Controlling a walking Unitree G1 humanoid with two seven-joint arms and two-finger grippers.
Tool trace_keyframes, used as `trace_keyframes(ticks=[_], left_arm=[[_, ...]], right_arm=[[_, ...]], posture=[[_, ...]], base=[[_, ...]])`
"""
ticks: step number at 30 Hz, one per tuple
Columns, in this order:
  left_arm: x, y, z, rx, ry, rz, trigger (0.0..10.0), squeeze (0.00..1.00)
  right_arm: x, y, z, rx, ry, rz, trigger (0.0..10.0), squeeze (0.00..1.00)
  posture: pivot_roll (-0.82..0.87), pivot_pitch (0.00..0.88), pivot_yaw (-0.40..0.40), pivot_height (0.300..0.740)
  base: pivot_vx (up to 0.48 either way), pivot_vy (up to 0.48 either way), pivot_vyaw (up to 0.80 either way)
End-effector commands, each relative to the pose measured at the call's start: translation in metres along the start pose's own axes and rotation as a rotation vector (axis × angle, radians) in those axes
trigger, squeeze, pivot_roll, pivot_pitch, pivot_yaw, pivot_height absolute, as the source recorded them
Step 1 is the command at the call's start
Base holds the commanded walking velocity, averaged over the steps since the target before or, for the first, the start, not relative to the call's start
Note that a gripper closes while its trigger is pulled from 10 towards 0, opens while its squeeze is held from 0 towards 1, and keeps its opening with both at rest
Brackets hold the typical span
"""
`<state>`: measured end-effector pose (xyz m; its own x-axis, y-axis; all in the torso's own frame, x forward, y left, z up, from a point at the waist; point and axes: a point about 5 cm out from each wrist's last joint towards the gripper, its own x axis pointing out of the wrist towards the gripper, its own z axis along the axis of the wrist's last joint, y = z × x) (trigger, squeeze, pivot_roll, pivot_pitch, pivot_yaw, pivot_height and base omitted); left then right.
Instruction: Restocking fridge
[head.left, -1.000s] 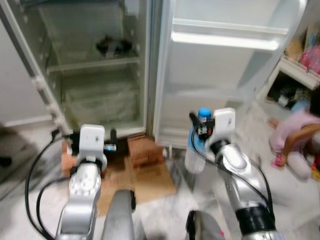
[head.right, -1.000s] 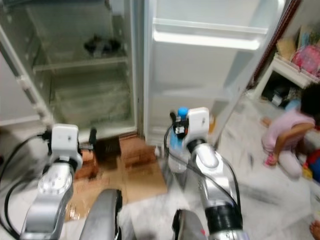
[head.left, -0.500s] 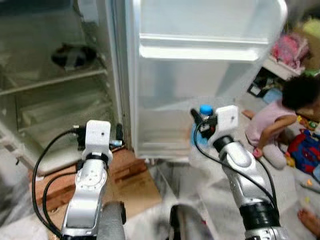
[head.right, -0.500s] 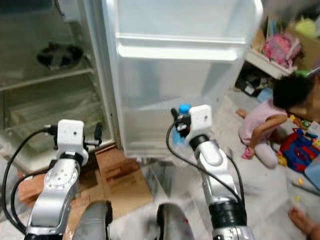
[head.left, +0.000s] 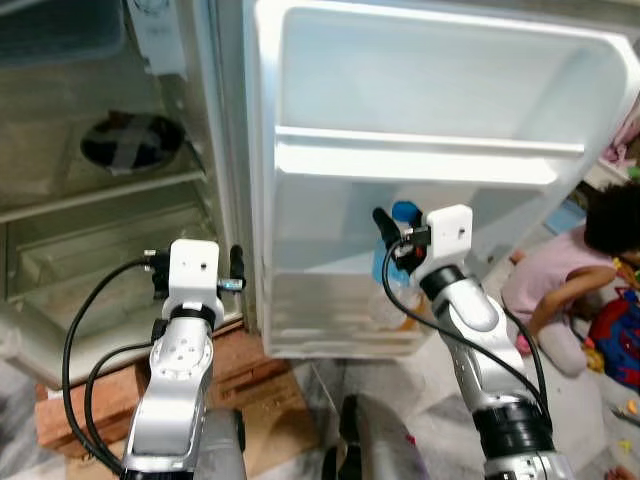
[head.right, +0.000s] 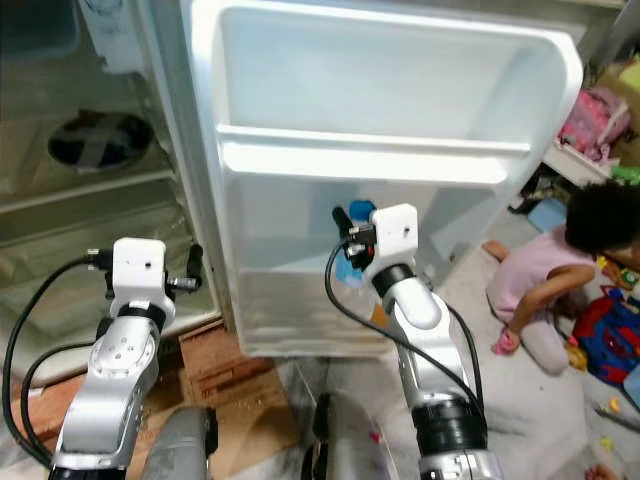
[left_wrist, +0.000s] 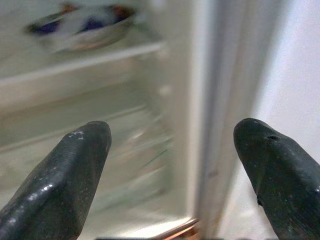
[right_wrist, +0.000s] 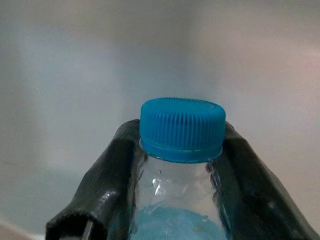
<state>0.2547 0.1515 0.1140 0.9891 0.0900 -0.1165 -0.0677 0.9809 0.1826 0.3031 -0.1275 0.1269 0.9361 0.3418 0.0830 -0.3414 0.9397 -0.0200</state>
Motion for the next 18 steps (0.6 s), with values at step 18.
trace_keyframes(ticks=[18], left_arm=[[-0.005,0.005,-0.008,0.020,0.043,0.044,10.0,0.00]], right_arm=[[0.004,0.010,-0.001,0.095,0.022,-0.006,10.0,0.00]], posture=[[0.09,0.020,-0.091,0.634]], base=[[0.000,0.000,0.00]])
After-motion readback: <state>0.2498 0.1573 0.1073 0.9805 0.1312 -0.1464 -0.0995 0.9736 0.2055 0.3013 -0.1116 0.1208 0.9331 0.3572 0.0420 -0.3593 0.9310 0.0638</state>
